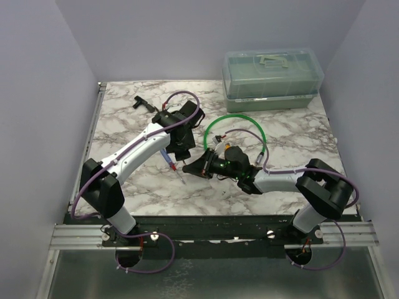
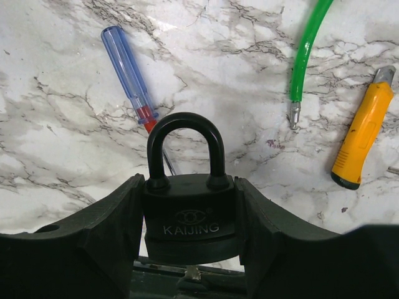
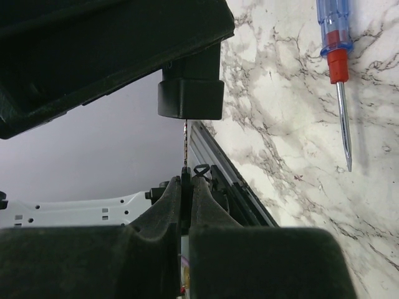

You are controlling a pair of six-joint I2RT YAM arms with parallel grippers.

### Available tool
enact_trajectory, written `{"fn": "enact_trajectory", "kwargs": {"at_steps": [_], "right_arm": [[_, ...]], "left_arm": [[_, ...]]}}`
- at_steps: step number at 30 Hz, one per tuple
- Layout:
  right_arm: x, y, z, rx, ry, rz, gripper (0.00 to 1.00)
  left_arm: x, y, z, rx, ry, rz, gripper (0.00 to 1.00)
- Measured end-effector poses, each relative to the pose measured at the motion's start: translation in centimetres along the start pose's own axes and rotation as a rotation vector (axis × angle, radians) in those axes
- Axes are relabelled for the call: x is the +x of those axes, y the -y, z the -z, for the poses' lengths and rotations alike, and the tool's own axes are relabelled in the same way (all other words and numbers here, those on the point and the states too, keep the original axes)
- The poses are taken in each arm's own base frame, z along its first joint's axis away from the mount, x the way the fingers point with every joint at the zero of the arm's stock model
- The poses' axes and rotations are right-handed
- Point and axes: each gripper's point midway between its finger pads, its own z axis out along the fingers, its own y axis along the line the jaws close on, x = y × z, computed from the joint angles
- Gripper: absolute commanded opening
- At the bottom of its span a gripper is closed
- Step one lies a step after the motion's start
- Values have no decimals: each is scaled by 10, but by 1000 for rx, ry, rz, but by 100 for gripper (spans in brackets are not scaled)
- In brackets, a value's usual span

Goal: Unlock with the key

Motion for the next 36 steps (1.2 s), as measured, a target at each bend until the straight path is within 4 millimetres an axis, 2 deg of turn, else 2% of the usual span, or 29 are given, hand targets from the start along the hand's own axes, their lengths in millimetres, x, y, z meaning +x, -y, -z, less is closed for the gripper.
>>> {"fn": "enact_trajectory", "kwargs": {"at_steps": [12, 24, 28, 36], "right_arm": [[-8, -1, 3, 26, 33, -26, 0], [-20, -5, 9, 63, 48, 0, 0], [-32, -6, 11, 66, 63, 3, 0], [-34, -7, 12, 68, 44, 3, 0]], "left_arm": [[-5, 7, 1, 56, 47, 86, 0], [-13, 16, 7, 139, 93, 94, 0], [-7, 24, 14, 194, 75, 79, 0], [-7, 28, 17, 218, 79, 69, 0]]}}
